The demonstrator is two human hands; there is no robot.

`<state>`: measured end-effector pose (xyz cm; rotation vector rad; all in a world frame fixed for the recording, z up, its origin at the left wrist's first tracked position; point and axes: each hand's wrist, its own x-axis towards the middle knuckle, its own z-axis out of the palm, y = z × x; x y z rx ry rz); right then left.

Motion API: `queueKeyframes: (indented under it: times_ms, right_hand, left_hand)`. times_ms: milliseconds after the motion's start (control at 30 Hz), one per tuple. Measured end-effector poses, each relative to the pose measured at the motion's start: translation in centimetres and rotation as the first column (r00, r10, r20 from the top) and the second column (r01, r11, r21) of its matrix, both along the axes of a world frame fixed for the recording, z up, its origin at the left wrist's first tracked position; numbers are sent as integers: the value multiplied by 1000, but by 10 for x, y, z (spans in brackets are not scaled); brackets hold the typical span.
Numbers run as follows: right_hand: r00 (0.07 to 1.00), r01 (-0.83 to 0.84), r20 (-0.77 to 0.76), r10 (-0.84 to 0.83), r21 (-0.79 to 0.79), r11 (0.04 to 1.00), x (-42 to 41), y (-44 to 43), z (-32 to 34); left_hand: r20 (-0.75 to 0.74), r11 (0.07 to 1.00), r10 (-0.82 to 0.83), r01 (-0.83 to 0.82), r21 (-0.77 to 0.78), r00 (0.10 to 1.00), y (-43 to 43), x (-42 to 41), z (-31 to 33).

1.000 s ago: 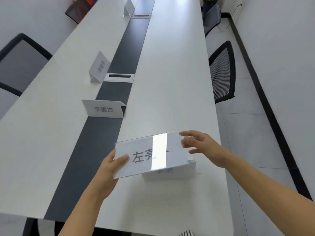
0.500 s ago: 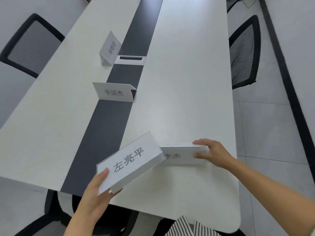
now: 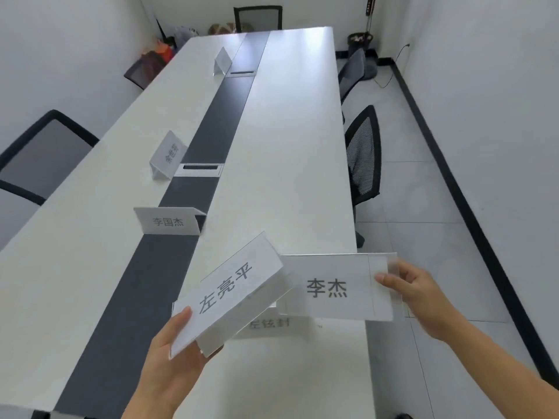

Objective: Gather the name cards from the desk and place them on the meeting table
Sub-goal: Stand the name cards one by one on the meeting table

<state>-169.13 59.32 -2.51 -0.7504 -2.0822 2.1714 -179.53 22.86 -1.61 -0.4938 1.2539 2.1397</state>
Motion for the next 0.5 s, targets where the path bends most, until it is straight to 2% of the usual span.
queueKeyframes:
  times_ms: [267, 400, 500]
  right_hand:
    - [993, 121, -9, -121, 20, 992, 101, 124, 5]
    - [983, 185, 8, -185, -8, 983, 131, 184, 3]
    - [976, 215, 33, -215, 12, 977, 137, 223, 0]
  left_hand:
    - [46, 986, -121, 115, 119, 992, 139, 56, -6]
    - [70, 966, -175, 158, 204, 982, 212, 83, -17]
    - [30, 951, -186, 172, 255, 982, 247, 89, -17]
